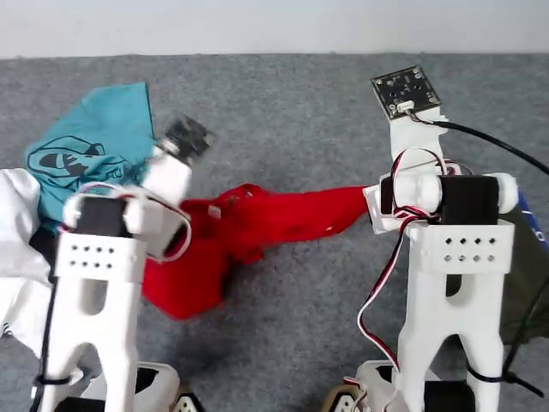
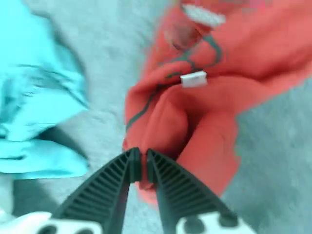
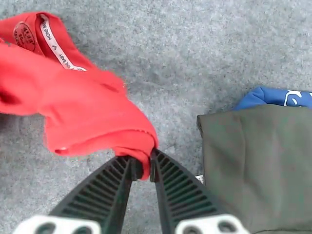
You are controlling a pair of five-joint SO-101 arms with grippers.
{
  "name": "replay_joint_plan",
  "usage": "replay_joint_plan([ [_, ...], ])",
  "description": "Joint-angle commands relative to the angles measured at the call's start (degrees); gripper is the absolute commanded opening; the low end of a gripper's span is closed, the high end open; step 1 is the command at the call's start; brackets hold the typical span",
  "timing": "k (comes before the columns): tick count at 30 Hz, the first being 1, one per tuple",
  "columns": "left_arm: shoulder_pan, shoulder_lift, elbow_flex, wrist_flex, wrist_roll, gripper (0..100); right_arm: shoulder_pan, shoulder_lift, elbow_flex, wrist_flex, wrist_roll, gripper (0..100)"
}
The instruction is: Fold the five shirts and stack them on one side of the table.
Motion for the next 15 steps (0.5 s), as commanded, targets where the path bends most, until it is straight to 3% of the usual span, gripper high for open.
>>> replay_joint_plan([
  [1, -0.4, -0.5, -8.3, 0.9, 1.3, 1, 0.7, -2.3, -0.6, -2.0, 0.3, 1.0],
  [9, -0.3, -0.5, -26.2, 10.0, 1.2, 1, 0.7, -12.7, -0.4, -7.7, 0.3, 0.9],
  [15, 7.2, -9.6, -34.0, 12.6, 1.7, 1, 0.9, -16.8, -0.2, -6.2, 0.4, 0.9],
])
